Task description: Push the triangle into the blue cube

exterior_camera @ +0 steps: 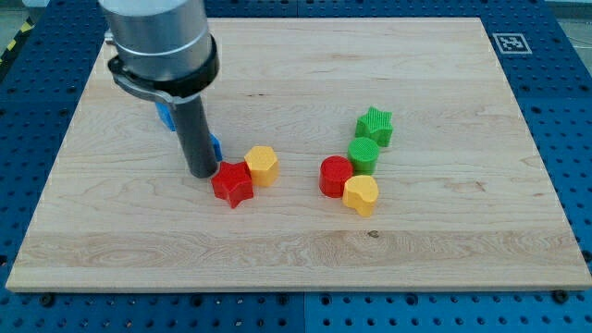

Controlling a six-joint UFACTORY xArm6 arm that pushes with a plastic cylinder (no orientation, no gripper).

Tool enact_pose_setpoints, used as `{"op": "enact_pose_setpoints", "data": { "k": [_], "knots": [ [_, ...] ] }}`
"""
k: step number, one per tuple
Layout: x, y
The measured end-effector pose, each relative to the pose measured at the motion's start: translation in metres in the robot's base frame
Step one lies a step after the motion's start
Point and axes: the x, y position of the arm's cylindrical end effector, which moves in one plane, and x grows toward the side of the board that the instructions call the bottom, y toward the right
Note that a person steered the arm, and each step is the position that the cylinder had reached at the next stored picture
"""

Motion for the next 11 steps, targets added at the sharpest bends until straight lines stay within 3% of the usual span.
{"op": "enact_pose_setpoints", "data": {
  "k": [2,3,6,8,9,11],
  "knots": [
    [-0.018,-0.014],
    [-0.019,0.029],
    [-0.065,0.039],
    [-0.068,-0.027],
    [-0.068,-0.031],
    [-0.087,0.027]
  ]
}}
